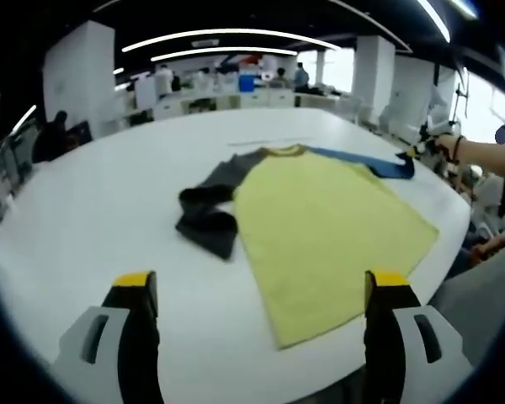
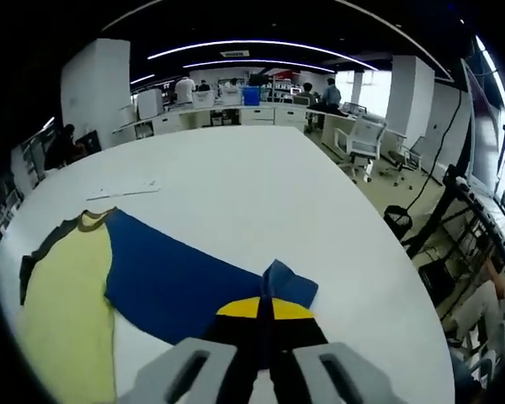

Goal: Fold the garment on the visible template until the final outline fits inside the template.

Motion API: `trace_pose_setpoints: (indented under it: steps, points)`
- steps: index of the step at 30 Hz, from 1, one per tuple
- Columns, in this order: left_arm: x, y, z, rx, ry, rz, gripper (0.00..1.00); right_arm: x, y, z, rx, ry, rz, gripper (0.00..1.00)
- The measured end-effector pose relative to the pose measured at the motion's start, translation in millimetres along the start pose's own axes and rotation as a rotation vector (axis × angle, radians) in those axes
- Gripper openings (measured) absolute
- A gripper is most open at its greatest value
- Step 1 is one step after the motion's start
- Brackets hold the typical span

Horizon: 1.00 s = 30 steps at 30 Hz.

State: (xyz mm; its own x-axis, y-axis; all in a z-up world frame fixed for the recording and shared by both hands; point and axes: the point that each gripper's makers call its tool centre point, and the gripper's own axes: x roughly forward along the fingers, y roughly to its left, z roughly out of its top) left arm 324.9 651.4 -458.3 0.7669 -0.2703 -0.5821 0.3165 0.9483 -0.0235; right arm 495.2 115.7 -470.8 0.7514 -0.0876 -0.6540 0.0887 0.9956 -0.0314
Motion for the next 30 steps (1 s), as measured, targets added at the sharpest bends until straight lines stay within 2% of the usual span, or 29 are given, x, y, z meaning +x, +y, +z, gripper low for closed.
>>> trace_pose_setpoints:
  steps: [12,22,30]
  points:
    - [2,0.0,-3.1,-0.005,0.003,-0.016,0.99,11,48,30.6,-0.079,-0.037,0.093,0.0]
    - [2,1.5,-4.9,0.001,0.008,-0.015,0.99,16,85,42.6,-0.124,-0.044,0.159,0.0]
    - [5,-2.8,-4.9,0.003,0.016,-0.031,0.99,20,115,48.2,-0.128,-0.052,0.201,0.0]
